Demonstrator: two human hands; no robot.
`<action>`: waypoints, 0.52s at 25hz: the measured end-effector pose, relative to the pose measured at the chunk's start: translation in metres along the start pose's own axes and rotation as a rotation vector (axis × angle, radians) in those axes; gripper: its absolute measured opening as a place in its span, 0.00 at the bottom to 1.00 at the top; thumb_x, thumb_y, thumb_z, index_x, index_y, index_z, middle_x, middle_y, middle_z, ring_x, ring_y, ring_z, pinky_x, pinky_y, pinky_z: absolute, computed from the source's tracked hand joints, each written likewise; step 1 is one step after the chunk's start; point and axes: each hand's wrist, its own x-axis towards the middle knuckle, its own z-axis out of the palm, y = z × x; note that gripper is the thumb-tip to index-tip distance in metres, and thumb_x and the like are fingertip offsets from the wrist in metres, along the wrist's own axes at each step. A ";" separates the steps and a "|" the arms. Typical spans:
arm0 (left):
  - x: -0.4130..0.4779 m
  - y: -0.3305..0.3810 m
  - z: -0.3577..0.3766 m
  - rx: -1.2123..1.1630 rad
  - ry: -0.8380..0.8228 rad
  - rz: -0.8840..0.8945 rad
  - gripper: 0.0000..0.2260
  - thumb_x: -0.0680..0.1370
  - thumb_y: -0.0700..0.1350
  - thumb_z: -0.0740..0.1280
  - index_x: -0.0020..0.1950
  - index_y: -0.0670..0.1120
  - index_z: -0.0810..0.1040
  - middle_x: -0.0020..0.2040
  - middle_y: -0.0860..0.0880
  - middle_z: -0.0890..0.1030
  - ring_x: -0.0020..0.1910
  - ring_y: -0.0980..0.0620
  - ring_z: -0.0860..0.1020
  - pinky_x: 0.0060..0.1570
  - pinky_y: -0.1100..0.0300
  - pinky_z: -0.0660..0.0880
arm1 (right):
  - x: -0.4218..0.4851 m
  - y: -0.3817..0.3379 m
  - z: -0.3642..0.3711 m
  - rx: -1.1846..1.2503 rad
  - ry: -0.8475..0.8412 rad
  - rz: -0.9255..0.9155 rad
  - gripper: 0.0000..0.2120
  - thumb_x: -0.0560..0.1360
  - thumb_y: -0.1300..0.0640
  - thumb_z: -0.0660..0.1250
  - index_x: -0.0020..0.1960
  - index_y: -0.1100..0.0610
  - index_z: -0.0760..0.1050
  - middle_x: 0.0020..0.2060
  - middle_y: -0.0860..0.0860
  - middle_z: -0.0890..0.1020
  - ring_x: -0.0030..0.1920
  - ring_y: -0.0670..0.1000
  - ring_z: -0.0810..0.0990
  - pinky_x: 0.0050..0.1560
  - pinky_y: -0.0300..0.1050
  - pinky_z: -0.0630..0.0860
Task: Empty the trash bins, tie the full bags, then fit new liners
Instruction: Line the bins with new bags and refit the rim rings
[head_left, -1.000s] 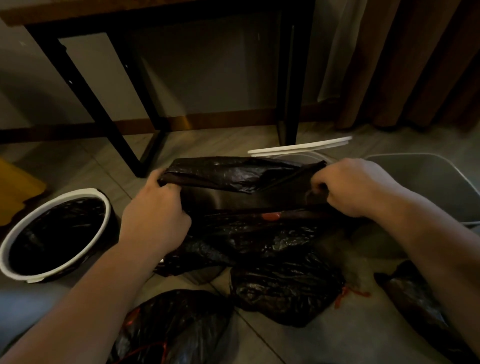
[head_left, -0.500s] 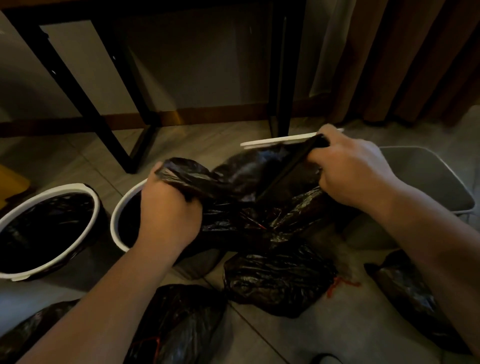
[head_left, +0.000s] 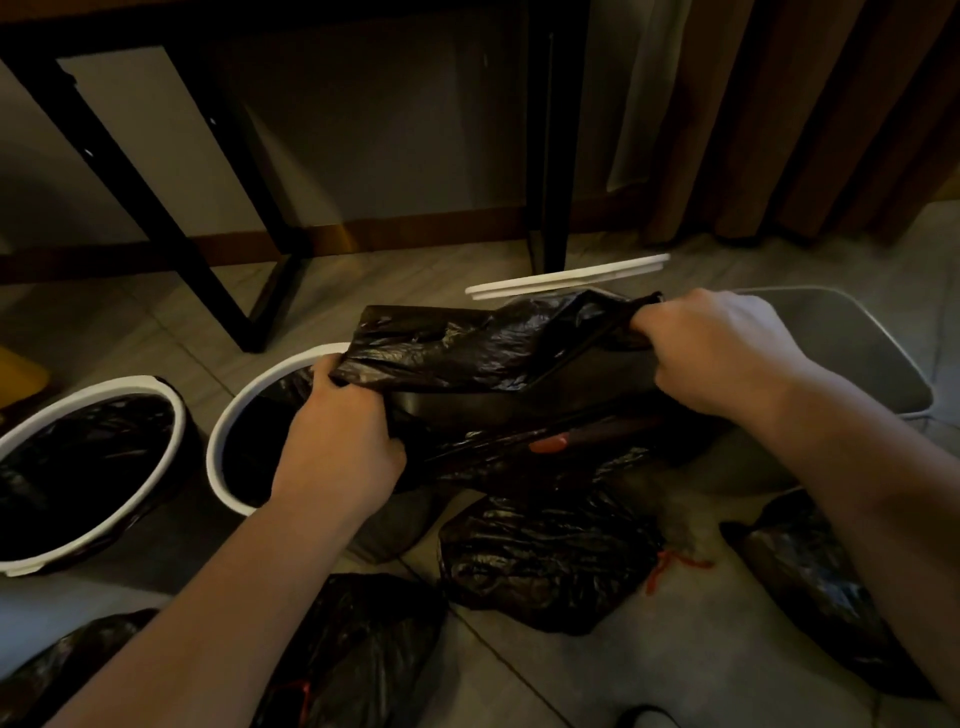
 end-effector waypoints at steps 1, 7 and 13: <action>0.003 -0.001 0.000 0.028 -0.027 -0.005 0.22 0.74 0.40 0.73 0.68 0.46 0.77 0.73 0.41 0.71 0.55 0.41 0.79 0.54 0.53 0.75 | 0.000 0.003 0.002 0.008 -0.013 -0.009 0.10 0.76 0.56 0.69 0.43 0.43 0.72 0.36 0.45 0.73 0.35 0.49 0.74 0.32 0.44 0.70; 0.002 0.011 0.009 -0.004 -0.004 -0.091 0.09 0.77 0.46 0.68 0.38 0.48 0.73 0.38 0.48 0.80 0.35 0.51 0.74 0.35 0.56 0.70 | -0.004 0.004 0.010 0.212 -0.104 -0.130 0.16 0.76 0.62 0.69 0.41 0.44 0.67 0.51 0.45 0.68 0.47 0.46 0.70 0.44 0.42 0.74; 0.025 0.023 0.019 -0.115 -0.053 0.084 0.14 0.84 0.50 0.60 0.63 0.48 0.82 0.63 0.46 0.82 0.62 0.45 0.78 0.61 0.55 0.72 | -0.003 0.007 0.009 0.720 -0.406 -0.143 0.24 0.72 0.75 0.60 0.39 0.45 0.78 0.43 0.37 0.76 0.44 0.42 0.75 0.47 0.45 0.75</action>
